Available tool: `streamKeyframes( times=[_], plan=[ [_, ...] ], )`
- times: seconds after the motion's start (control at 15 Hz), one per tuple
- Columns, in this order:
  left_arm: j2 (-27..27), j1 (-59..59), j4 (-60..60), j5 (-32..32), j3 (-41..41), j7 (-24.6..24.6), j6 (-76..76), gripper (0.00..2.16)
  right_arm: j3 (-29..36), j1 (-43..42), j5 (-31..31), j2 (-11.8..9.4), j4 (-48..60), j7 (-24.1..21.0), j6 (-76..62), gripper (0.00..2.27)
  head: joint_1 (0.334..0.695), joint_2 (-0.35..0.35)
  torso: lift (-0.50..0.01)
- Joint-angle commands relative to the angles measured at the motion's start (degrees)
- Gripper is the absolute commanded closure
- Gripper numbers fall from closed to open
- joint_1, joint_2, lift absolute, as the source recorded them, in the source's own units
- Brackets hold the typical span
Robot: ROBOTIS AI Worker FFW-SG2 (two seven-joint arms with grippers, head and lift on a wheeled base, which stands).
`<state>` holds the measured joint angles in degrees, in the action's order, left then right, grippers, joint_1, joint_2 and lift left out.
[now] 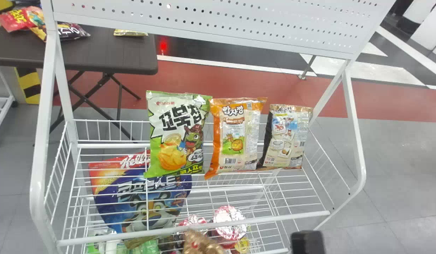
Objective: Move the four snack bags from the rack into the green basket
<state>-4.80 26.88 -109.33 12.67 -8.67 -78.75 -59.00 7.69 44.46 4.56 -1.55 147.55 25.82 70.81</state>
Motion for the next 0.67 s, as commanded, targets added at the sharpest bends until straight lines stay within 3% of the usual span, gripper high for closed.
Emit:
streamKeyframes(
  times=[0.0, 0.07, 0.13, 0.2, 0.27, 0.6],
  plan=[
    [0.0, 0.2, -0.2, 0.1, 0.1, 0.0, 0.0, 1.49, -5.2, -0.3, -3.0, -1.7, -2.9, -0.2, 1.6, 2.22, 0.695, -0.35, 0.0],
    [-0.1, 0.2, -0.2, 0.1, 0.2, 0.0, 0.0, 1.48, -6.2, -0.3, -3.5, -2.1, -3.0, -0.3, 4.6, 2.05, 0.695, -0.35, 0.0],
    [0.0, 0.2, -0.2, 0.1, 0.2, 0.0, 0.0, 1.49, -6.3, 0.1, -3.5, -2.8, -2.6, -0.3, 5.6, 1.62, 0.695, -0.35, 0.0],
    [0.0, 0.2, -0.2, 0.1, 0.1, 0.1, 0.0, 1.49, -6.0, 0.9, -3.5, -3.0, -1.6, -0.3, 5.6, 0.72, 0.695, -0.35, 0.0],
    [0.0, 0.2, -0.2, 0.1, 0.0, 0.1, 0.0, 1.49, -4.8, 1.6, -3.5, -3.0, -0.2, -0.3, 5.6, 0.02, 0.695, -0.35, 0.0],
    [0.0, 0.5, -0.4, -0.2, -0.2, 0.1, 0.0, 1.49, 0.1, 1.6, -0.5, -2.1, 5.9, -0.2, 7.4, 0.06, 0.695, -0.35, 0.0]
  ],
)
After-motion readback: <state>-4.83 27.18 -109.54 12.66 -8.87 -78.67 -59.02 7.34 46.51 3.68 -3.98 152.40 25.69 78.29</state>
